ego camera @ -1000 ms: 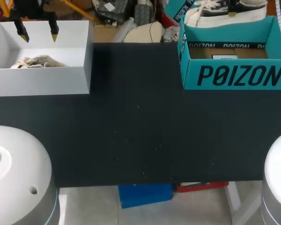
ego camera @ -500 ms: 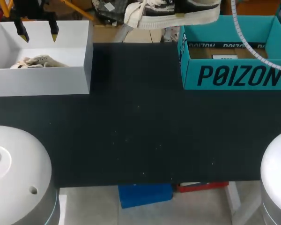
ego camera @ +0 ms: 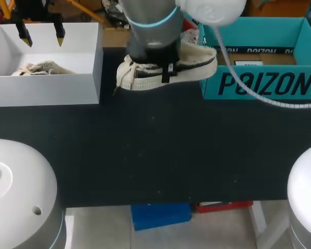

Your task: Take the shoe out of the shoebox, open the shoe tongue, remove and reinsert the insole, then place the shoe into the shoebox

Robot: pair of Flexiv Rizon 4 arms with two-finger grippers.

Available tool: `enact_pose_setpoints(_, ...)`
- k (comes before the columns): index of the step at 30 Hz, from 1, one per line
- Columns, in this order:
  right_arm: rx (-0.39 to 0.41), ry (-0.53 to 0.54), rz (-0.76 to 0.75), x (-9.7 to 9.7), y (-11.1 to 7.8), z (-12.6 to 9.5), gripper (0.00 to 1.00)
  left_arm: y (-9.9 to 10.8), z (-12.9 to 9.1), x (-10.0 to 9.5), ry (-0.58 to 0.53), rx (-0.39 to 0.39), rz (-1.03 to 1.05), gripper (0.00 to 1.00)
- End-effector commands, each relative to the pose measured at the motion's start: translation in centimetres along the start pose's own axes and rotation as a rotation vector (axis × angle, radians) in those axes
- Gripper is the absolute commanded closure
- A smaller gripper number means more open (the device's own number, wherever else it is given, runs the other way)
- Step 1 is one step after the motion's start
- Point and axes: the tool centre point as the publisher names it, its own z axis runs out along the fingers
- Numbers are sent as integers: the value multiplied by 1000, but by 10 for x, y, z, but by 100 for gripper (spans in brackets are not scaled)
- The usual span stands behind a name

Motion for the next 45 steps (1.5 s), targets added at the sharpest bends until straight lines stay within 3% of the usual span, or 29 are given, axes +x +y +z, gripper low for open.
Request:
enact_pose_setpoints(1, -69, -62, -23, 35, 6, 43, 100, 0, 0, 0, -3, -1, -2, 0)
enact_pose_setpoints(10, -111, -38, -10, 73, 12, 106, 100, 0, 0, 0, -3, -1, -2, 0)
enact_pose_setpoints(20, -121, -8, 19, 78, 22, 157, 100, 0, 0, 0, -3, -1, -2, 0)
enact_pose_setpoints(33, -180, 74, -9, 87, 48, 200, 100, 0, 0, 0, -3, -1, -2, 0)
enact_pose_setpoints(44, -134, 136, 13, 91, 57, 215, 100, 0, 0, 0, -3, -1, -2, 0)
enact_pose_setpoints(45, -133, 137, 7, 92, 58, 215, 94, 0, 0, 0, -3, -1, -2, 0)
